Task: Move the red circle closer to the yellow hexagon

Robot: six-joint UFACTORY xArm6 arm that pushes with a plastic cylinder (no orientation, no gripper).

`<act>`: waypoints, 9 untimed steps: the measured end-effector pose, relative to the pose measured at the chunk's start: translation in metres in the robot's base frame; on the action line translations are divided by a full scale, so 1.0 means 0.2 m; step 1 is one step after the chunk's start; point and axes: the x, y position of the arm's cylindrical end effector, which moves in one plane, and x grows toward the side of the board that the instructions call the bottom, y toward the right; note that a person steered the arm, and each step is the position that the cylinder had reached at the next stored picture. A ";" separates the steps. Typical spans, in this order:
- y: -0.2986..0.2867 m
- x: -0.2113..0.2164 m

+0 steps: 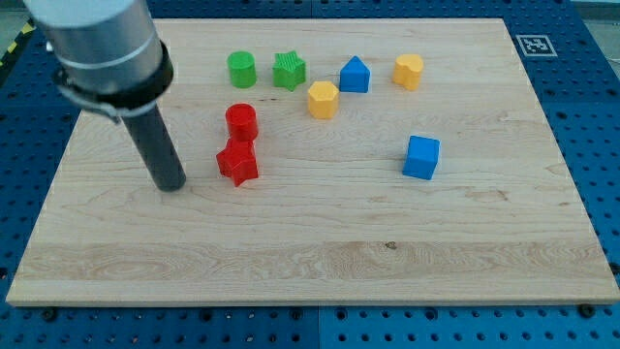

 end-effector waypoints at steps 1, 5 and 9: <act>0.00 -0.20; 0.33 -0.34; 0.56 -0.34</act>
